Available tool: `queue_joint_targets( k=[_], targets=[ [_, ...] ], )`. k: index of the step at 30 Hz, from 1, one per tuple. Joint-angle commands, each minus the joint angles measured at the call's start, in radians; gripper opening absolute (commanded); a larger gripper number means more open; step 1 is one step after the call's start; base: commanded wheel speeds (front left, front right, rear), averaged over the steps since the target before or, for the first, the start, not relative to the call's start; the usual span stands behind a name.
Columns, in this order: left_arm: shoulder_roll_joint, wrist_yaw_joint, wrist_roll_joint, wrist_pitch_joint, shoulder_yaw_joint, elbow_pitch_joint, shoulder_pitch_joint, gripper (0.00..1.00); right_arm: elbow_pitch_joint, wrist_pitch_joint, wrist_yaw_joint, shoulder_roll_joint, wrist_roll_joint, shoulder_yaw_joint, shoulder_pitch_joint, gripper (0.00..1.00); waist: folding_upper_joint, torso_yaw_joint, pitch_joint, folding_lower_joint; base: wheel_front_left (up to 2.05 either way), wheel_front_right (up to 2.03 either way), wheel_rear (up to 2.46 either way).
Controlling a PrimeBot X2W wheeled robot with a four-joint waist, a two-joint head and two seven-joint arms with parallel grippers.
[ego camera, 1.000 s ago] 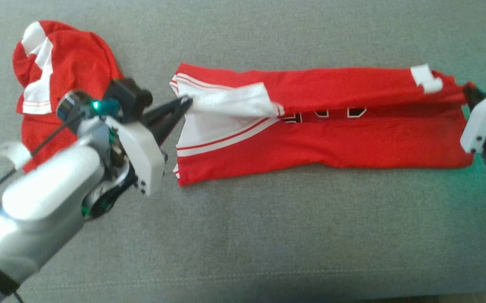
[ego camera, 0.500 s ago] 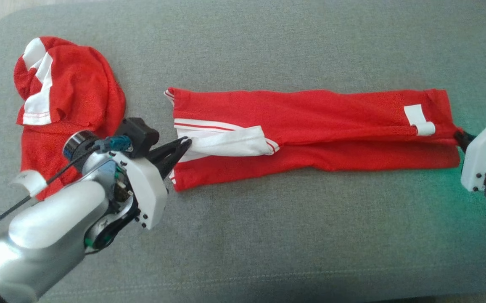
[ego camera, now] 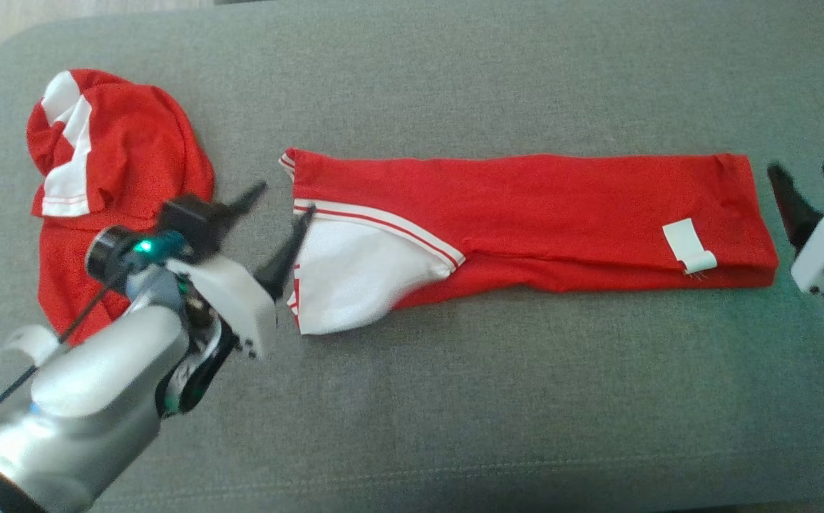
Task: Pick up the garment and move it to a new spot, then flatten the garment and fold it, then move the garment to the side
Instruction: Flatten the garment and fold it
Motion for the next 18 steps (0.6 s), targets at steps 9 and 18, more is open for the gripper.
queue_joint_targets(
  k=[9,18],
  targets=[
    [-0.120,0.119,0.119,-0.040,0.566,-0.210,0.146,1.00,-0.197,-0.353,0.007,0.097,-0.062,-0.023,0.051,1.00,-0.0001,0.005,-0.033,0.0001,0.00,0.00,0.00],
    [-0.365,0.023,0.361,-0.040,0.885,-0.328,0.464,1.00,-0.188,-0.538,0.007,0.177,-0.162,0.010,0.144,1.00,-0.0001,0.012,-0.059,0.0001,0.00,0.00,0.00]
  ],
)
